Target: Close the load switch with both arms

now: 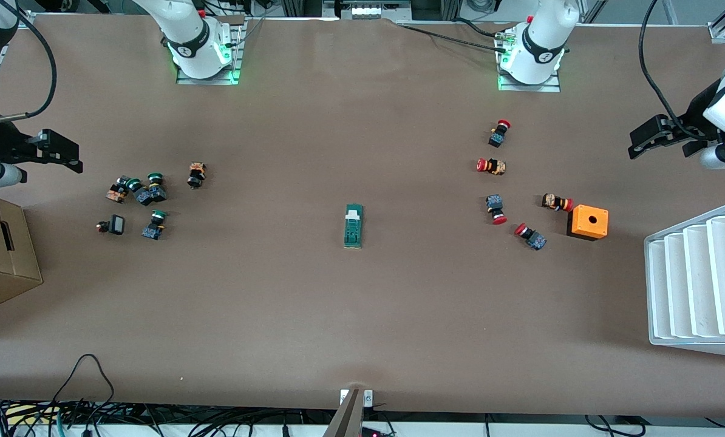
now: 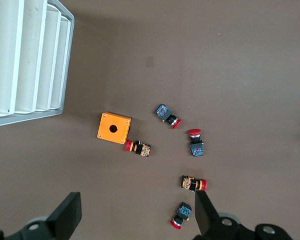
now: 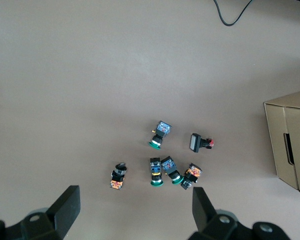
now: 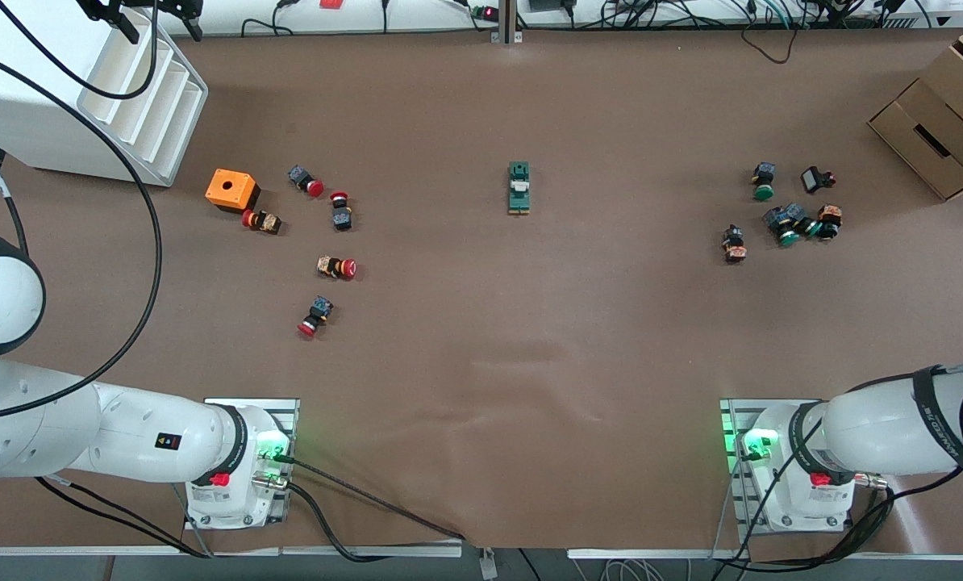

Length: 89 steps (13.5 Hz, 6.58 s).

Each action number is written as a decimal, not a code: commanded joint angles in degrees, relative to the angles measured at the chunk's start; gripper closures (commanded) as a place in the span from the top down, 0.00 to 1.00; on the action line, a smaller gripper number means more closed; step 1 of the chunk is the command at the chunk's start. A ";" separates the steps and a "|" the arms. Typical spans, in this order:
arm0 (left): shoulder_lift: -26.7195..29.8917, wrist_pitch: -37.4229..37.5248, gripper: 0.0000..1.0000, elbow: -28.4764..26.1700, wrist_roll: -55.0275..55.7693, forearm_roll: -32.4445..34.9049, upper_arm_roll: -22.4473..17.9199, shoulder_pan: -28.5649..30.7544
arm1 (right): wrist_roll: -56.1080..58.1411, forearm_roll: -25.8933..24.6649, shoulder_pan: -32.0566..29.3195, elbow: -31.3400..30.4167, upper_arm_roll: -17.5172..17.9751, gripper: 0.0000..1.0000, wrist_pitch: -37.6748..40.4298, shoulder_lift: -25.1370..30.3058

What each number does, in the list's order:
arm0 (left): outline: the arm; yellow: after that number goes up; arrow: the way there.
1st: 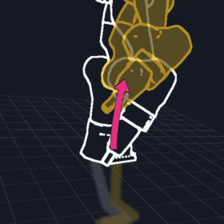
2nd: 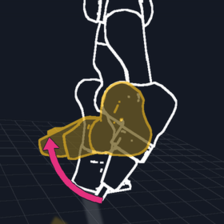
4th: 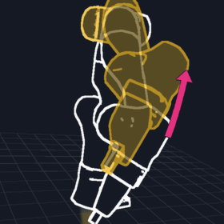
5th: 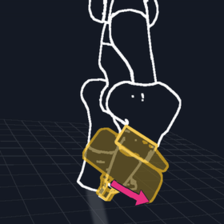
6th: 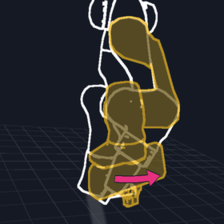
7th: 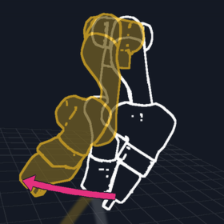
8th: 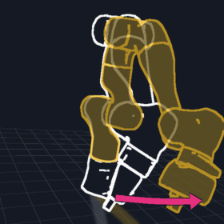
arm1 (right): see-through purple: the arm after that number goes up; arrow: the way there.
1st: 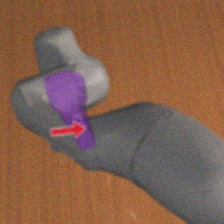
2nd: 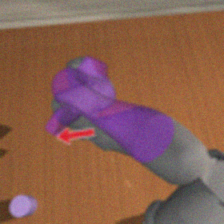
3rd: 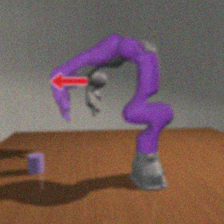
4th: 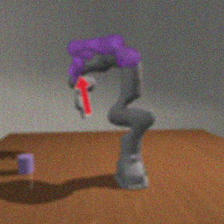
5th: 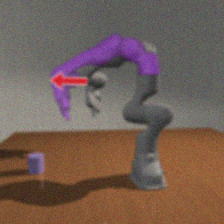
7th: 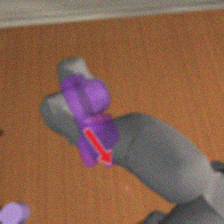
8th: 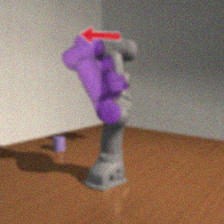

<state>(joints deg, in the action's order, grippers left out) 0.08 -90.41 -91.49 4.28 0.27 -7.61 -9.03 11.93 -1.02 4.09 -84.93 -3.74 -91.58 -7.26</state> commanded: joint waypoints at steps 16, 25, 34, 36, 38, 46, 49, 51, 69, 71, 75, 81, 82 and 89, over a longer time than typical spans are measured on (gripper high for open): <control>-0.43 -5.12 1.00 0.17 8.26 -0.18 10.31 -0.73 | 0.20 -0.74 -0.05 1.52 0.04 0.99 1.05 -0.56; -5.87 -19.96 1.00 -2.64 24.61 0.70 28.69 -0.82 | 0.73 -0.83 -0.31 1.52 -0.04 0.99 0.96 -0.56; -11.93 -44.22 1.00 -13.10 53.32 18.58 41.52 -1.08 | 0.90 -2.15 -0.58 1.61 -0.22 0.99 0.96 -0.65; -15.88 -45.12 1.00 -13.02 65.09 29.55 42.50 -4.05 | 1.08 -1.97 -0.84 1.61 -0.39 0.99 0.79 -0.65; -19.93 -45.73 1.00 -13.01 78.44 42.82 42.50 -6.52 | 2.74 -1.97 -1.54 1.61 -0.57 0.99 0.61 -0.65; -33.02 -49.51 1.00 -12.67 114.23 81.42 42.59 -10.83 | 3.27 -1.09 -2.34 1.61 -0.40 0.99 0.44 -2.41; -37.24 -48.81 1.00 -12.84 121.83 91.38 42.42 -12.15 | 3.28 -1.61 -2.34 1.61 -0.40 0.99 1.13 -4.77; -39.27 -47.50 1.00 -12.93 124.99 96.12 41.98 -13.38 | 3.10 -1.70 -2.69 0.91 -0.48 0.99 0.62 -5.13; -51.94 -32.20 1.00 -8.09 138.10 113.64 34.16 -25.51 | -34.57 9.17 6.88 -0.86 -0.40 0.99 -18.45 -15.94; -51.94 -32.20 1.00 -8.09 138.45 113.73 34.15 -25.60 | -42.04 12.43 8.20 -0.86 -0.40 0.99 -19.42 -16.29; -51.94 -32.20 0.57 -8.01 139.06 113.64 34.24 -26.04 | -57.94 15.51 11.72 -0.77 -0.40 0.99 -21.35 -17.43; -51.94 -32.11 0.39 -7.92 139.86 113.64 34.15 -26.74 | -78.69 18.77 17.95 -0.86 -0.40 0.98 -25.40 -20.15; -51.94 -32.11 0.39 -7.92 139.77 113.64 34.15 -26.74 | -82.55 18.77 19.01 -0.86 -0.40 0.98 -26.27 -20.68; -51.94 -32.11 0.40 -7.92 139.86 113.55 34.15 -26.74 | -99.72 18.77 27.97 -0.86 -0.40 0.91 -32.60 -25.78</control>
<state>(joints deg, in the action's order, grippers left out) -50.98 -121.81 -100.65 141.84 112.41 26.89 -34.62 -84.31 16.83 30.02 -85.82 -3.66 -122.31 -32.17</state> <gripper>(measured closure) 0.511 0.062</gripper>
